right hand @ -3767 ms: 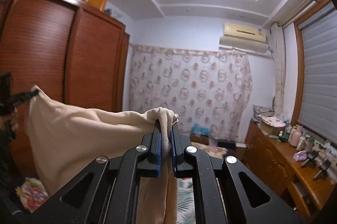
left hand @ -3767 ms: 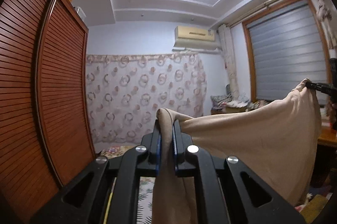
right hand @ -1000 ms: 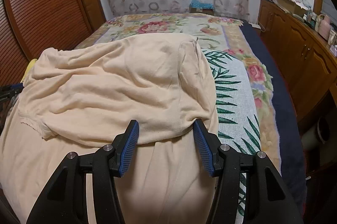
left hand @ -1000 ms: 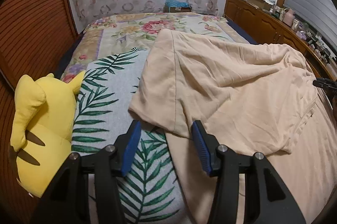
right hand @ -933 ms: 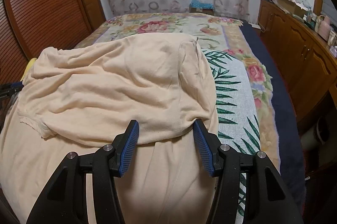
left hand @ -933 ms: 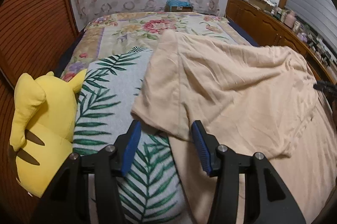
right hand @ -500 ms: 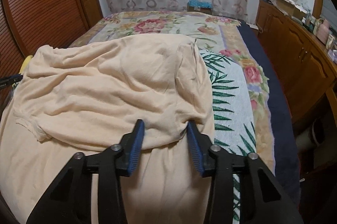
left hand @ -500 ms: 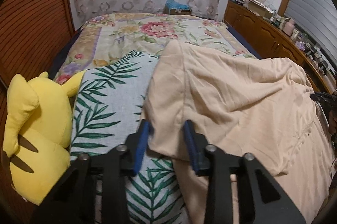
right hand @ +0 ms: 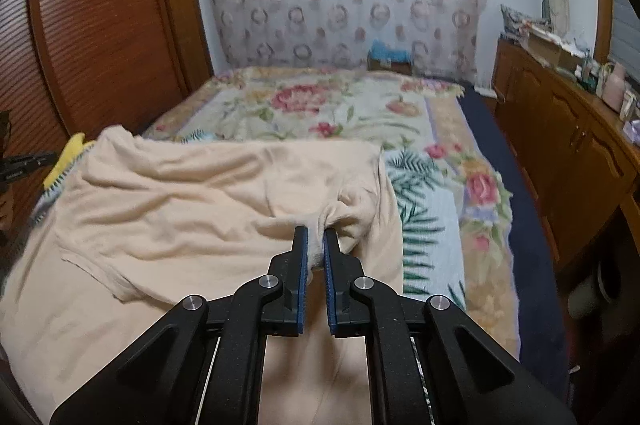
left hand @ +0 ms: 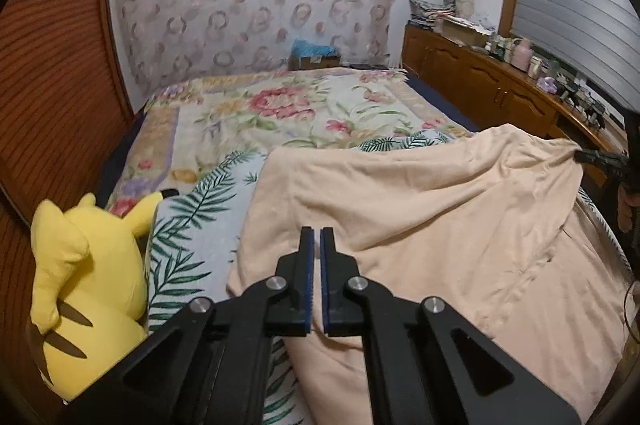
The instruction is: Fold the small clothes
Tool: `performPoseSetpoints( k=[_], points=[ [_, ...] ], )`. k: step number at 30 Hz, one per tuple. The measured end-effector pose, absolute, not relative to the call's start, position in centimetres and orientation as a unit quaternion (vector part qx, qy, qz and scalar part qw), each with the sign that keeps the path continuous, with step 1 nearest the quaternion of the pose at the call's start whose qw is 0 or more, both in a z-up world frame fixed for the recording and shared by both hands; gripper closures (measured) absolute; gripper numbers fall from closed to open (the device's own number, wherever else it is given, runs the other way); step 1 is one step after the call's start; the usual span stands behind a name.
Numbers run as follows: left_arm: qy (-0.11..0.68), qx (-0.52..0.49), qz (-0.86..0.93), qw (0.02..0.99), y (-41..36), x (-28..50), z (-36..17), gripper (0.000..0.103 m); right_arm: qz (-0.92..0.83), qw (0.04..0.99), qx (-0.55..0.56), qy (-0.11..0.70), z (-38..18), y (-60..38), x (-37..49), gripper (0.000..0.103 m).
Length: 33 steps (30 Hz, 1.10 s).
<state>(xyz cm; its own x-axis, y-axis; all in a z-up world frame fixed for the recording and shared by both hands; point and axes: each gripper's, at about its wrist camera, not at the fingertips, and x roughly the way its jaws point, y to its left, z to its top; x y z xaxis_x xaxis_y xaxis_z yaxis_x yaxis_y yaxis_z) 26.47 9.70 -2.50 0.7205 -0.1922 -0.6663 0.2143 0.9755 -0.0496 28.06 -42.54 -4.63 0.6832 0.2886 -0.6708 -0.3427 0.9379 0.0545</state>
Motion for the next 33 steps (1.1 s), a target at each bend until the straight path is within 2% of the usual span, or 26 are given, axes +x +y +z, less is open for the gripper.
performPoseSetpoints(
  k=[4, 10, 14, 19, 25, 28, 29, 33],
  points=[
    [0.366, 0.008, -0.104, 0.925, 10.4, 26.8, -2.6, 0.102, 0.172, 0.915, -0.043, 0.363, -4.4, -42.5, 27.9, 0.098],
    [0.404, 0.045, -0.068, 0.911, 11.4, 27.3, -5.0, 0.081, 0.171, 0.910, -0.041, 0.376, -5.1, -42.6, 28.2, 0.098],
    [0.427, 0.058, -0.048, 0.901, 12.1, 28.0, -7.0, 0.076, 0.167, 0.908, -0.038, 0.382, -5.7, -42.8, 28.8, 0.098],
    [0.441, 0.042, -0.051, 0.895, 12.6, 28.7, -8.5, 0.076, 0.167, 0.904, -0.041, 0.391, -6.4, -42.6, 29.1, 0.098],
    [0.440, 0.016, -0.051, 0.896, 13.0, 29.0, -8.7, 0.076, 0.169, 0.904, -0.041, 0.391, -6.6, -42.6, 29.3, 0.098],
    [0.443, -0.002, -0.081, 0.893, 12.9, 28.8, -8.6, 0.098, 0.172, 0.906, -0.043, 0.385, -6.3, -42.2, 29.2, 0.098],
    [0.442, -0.004, -0.082, 0.893, 12.9, 28.8, -8.5, 0.102, 0.173, 0.907, -0.043, 0.382, -6.2, -42.1, 29.2, 0.098],
    [0.411, -0.009, -0.088, 0.907, 12.3, 27.4, -6.4, 0.103, 0.178, 0.913, -0.042, 0.365, -5.1, -41.8, 28.7, 0.099]
  ],
)
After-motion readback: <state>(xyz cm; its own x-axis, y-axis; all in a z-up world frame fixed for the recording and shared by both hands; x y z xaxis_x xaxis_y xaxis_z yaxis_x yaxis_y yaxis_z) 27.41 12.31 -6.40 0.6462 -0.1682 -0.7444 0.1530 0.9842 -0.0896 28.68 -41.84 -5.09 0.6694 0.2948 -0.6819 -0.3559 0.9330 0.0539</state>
